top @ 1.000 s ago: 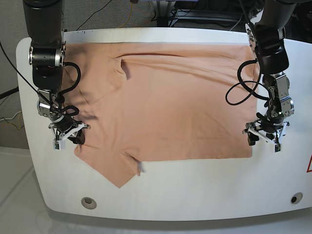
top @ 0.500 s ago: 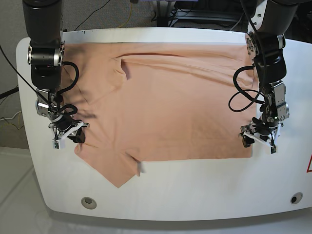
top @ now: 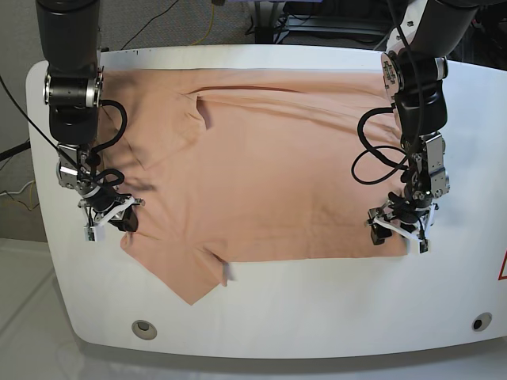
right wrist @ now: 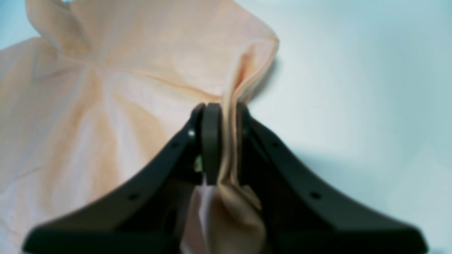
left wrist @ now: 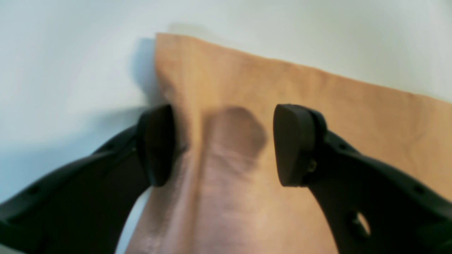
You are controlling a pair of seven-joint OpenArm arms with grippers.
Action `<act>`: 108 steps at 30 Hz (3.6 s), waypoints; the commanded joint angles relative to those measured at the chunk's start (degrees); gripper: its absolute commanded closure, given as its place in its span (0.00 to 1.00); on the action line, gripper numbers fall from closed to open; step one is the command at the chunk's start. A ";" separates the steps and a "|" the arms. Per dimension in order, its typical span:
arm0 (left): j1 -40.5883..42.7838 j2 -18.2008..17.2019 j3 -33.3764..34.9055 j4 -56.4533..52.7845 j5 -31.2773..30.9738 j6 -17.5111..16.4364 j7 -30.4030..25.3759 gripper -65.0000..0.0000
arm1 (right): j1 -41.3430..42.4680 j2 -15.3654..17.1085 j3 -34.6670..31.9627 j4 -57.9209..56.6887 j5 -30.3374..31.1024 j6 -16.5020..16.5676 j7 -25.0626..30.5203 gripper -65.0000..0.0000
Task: Fold the T-shirt properly
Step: 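Pinch the shirt's side edges midway along the body with both grippers, then lift the side edges and fold them over toward the shoulder edge with both grippers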
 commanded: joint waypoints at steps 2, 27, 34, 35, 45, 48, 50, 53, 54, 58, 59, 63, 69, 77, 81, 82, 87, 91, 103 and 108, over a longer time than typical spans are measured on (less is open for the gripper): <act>-0.24 0.03 0.14 0.49 -0.38 -0.28 0.89 0.37 | 0.60 0.91 -0.11 0.00 -1.47 -0.52 -2.72 0.90; 0.29 -1.64 0.23 0.84 -0.38 -0.37 1.07 0.98 | 0.68 0.82 0.07 0.00 -1.12 -0.52 -2.72 0.90; 1.25 -1.72 0.23 5.41 -0.38 -0.37 1.33 0.98 | 0.77 0.91 0.07 0.08 -0.95 -0.52 -2.72 0.90; 1.69 -1.72 0.31 6.55 -0.30 -0.37 1.94 0.98 | 0.77 0.91 0.07 0.08 -0.95 -0.52 -2.72 0.90; 2.31 -1.72 0.31 17.98 -0.12 -0.37 8.80 0.98 | 1.48 0.91 0.15 0.08 -0.86 -0.44 -2.72 0.90; 2.31 -1.72 0.31 20.00 -0.12 -0.37 9.94 0.98 | 1.39 0.91 0.15 0.08 -1.03 -0.44 -2.80 0.90; 2.31 -1.72 0.31 21.50 -0.12 -0.37 10.82 0.98 | 1.30 0.91 0.07 0.08 -1.30 -0.44 -2.80 0.90; 2.31 -1.72 0.31 22.73 -0.12 -0.37 11.97 0.98 | 1.21 0.91 0.07 0.08 -1.03 -0.44 -2.80 0.90; 2.31 -1.72 0.31 23.17 -0.12 -0.37 12.32 0.98 | 1.21 0.91 0.07 0.08 -0.95 -0.44 -2.80 0.90; 2.31 -1.72 0.31 23.69 -0.21 -0.37 12.76 0.98 | 1.21 0.91 0.07 0.08 -0.86 -0.44 -2.80 0.90; 2.31 -1.72 0.31 23.69 -0.21 -0.37 12.76 0.98 | 1.30 0.91 0.07 0.08 -0.86 -0.44 -2.80 0.90; 2.31 -1.72 0.31 23.69 -0.12 -0.37 12.76 0.98 | 1.48 0.91 0.15 0.08 -0.86 -0.44 -2.80 0.90; 2.40 -1.55 0.31 23.61 -0.12 -0.37 12.76 0.98 | 0.86 0.91 0.15 4.57 -0.86 -0.35 -2.89 0.91; 2.48 -1.55 2.60 23.61 -0.21 -0.37 12.67 0.98 | -6.26 2.14 2.97 23.47 -0.86 -0.35 -12.12 1.00; 3.72 -1.46 3.22 23.69 -0.21 -0.37 12.41 0.98 | -10.30 2.14 6.05 33.49 -1.39 -0.61 -15.55 1.00; 3.80 -1.46 3.48 23.69 -0.21 -0.37 12.32 0.98 | -11.36 2.14 6.66 36.39 -1.39 -0.70 -16.87 1.00; 3.89 -1.46 3.83 23.69 -0.21 -0.37 12.32 0.98 | -13.12 2.31 7.10 42.55 -1.39 -0.87 -21.53 1.00; 3.98 -1.46 3.83 23.69 -0.21 -0.37 12.32 0.98 | -13.64 2.40 7.36 45.01 -1.39 -0.87 -24.25 1.00; 3.98 -1.81 3.83 23.78 -0.21 -0.37 12.58 0.98 | -18.57 2.14 14.40 54.94 -1.47 -0.79 -29.09 1.00; 3.98 -3.48 3.74 24.75 -0.30 -0.37 12.58 0.98 | -20.59 2.14 15.63 58.19 -1.47 -0.87 -31.64 1.00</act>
